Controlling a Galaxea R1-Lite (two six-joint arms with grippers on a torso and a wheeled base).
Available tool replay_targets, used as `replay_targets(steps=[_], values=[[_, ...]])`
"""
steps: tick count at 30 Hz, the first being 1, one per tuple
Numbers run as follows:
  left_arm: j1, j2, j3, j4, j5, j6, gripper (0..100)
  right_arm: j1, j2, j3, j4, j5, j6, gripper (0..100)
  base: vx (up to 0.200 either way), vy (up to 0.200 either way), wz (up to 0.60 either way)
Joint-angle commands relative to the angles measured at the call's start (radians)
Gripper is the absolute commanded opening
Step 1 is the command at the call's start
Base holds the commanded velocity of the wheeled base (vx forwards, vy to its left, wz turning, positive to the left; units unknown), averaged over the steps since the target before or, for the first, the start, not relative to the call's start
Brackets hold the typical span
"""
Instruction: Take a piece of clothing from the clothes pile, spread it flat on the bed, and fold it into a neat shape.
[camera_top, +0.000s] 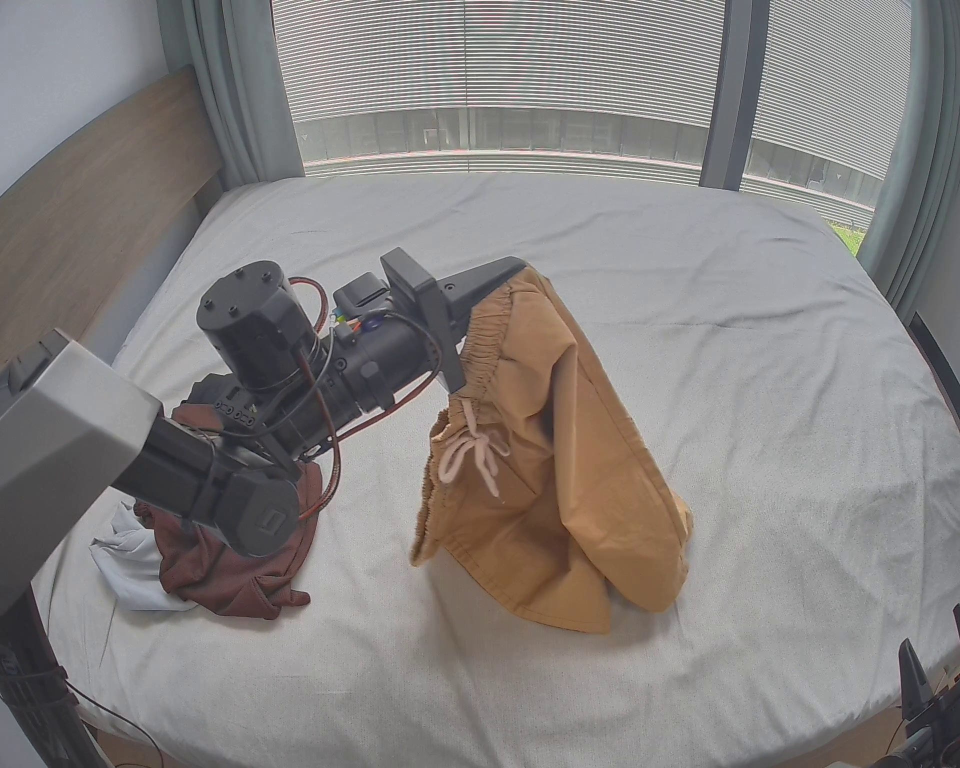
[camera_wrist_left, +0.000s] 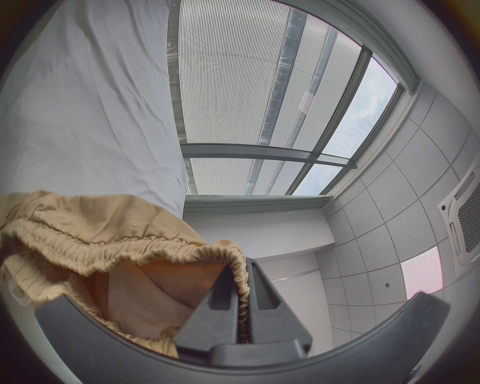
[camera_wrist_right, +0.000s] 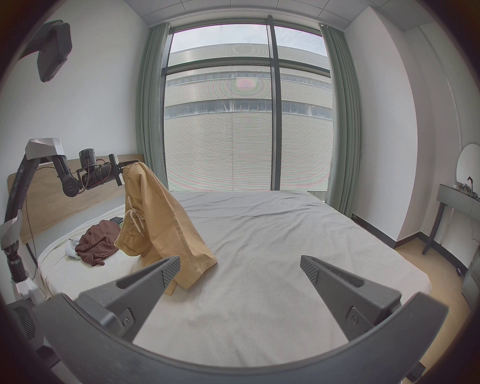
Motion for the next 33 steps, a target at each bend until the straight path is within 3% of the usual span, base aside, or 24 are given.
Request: replay_targets(steps=[1, 5, 11, 19, 28, 33], values=[[0.033, -0.004, 0.024, -0.002, -0.001, 0.010, 0, 0.000, -0.016, 0.018, -0.001, 0.000, -0.001, 100, 0.000, 0.000, 0.00], [0.041, -0.009, 0.044, -0.002, -0.001, 0.050, 0, 0.000, -0.015, 0.018, -0.001, 0.000, -0.001, 100, 0.000, 0.000, 0.00], [0.047, -0.009, 0.101, 0.007, -0.001, 0.196, 0, 0.000, -0.015, 0.018, 0.001, 0.000, -0.001, 100, 0.000, 0.000, 0.00], [0.104, -0.066, 0.148, 0.030, -0.001, 0.228, 0, 0.000, -0.015, 0.018, -0.001, 0.000, -0.001, 100, 0.000, 0.000, 0.00], [0.148, -0.124, 0.271, 0.028, -0.004, 0.348, 0, 0.000, -0.015, 0.018, 0.001, 0.000, -0.001, 100, 0.000, 0.000, 0.00], [0.173, -0.151, 0.313, 0.028, -0.014, 0.354, 0, 0.000, -0.016, 0.018, 0.001, 0.000, -0.001, 100, 0.000, 0.000, 0.00]])
